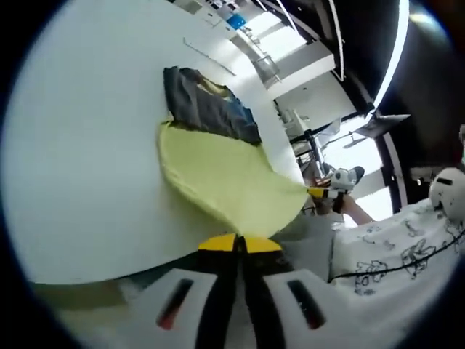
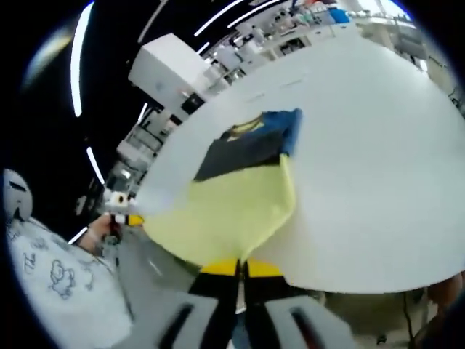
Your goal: Fold the garment on the visible template until the final outline fits inside the template.
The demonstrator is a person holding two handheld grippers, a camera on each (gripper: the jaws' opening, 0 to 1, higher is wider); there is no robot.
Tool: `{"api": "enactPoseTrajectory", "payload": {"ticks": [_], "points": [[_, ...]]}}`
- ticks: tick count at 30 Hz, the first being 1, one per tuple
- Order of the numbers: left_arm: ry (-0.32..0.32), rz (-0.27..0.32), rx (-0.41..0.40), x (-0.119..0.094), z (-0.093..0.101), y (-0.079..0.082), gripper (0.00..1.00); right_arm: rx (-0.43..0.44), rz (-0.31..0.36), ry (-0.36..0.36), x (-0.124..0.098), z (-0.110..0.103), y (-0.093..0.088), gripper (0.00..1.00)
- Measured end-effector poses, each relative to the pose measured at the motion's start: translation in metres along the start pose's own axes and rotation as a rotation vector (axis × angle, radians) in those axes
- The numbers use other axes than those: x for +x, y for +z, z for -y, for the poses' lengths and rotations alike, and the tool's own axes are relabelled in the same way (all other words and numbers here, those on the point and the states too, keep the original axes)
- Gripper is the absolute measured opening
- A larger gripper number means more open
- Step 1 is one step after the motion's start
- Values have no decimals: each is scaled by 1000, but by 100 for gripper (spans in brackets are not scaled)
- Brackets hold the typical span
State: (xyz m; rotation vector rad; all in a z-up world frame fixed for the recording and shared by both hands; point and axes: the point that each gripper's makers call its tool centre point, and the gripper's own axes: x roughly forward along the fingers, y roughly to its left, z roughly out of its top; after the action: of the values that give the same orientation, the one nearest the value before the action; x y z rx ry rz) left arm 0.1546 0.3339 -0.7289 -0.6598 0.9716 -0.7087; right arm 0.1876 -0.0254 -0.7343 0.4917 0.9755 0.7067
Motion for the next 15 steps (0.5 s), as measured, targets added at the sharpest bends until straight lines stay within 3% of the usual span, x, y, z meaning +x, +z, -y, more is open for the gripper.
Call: {"api": "enactPoseTrajectory", "payload": {"ticks": [2, 5, 10, 15], "points": [[-6, 26, 26, -2, 7, 16, 0, 3, 34, 17, -2, -4, 16, 0], [-24, 83, 58, -4, 13, 51, 0, 13, 125, 61, -2, -14, 57, 0], [-46, 164, 115, -3, 17, 102, 0, -43, 184, 73, 7, -28, 102, 0], [-72, 241, 116, 4, 14, 153, 0, -79, 225, 89, 21, -38, 142, 0]]}}
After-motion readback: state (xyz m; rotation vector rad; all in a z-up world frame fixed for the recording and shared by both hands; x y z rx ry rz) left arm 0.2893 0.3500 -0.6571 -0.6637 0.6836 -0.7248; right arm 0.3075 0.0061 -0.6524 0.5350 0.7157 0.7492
